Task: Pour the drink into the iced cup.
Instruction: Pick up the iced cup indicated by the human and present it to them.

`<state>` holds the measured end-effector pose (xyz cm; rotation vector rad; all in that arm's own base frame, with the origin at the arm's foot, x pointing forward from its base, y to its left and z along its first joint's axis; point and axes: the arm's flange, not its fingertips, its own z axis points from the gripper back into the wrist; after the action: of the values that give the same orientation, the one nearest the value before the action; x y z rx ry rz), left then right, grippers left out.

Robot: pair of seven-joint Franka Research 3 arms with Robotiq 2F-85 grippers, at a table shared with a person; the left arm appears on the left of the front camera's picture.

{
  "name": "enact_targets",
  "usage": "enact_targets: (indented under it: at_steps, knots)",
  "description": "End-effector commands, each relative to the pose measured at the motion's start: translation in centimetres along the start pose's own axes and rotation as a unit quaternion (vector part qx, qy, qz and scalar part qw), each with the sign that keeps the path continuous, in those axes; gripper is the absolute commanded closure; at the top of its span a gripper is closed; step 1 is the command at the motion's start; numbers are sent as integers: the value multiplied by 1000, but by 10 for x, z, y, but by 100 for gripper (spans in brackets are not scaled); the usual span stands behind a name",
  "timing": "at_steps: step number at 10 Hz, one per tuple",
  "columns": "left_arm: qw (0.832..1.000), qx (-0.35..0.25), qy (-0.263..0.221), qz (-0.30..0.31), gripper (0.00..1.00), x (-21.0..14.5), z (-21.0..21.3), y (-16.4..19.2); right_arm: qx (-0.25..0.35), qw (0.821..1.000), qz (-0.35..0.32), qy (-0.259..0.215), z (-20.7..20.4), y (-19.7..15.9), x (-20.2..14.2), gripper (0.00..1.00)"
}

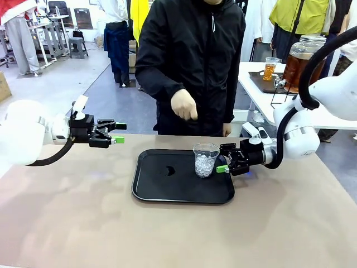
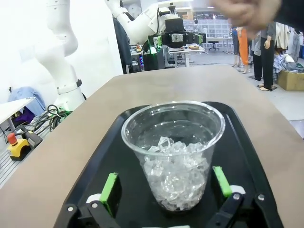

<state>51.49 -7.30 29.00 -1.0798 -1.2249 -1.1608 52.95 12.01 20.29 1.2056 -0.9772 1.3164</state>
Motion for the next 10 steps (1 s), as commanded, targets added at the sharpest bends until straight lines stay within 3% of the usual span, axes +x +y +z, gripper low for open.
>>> enact_targets:
  at_steps: [1,6,10]
  knots:
    - [1000,2,3,-2,0,2,-1,0,14,1000,-11,-1,-10,-9,4,0]
    - [1000,2,3,-2,0,2,-1,0,18,1000,-16,4,-32,-17,6,0]
    - [1000,2,3,-2,0,2,-1,0,-8,999,-35,-18,-48,-26,5,0]
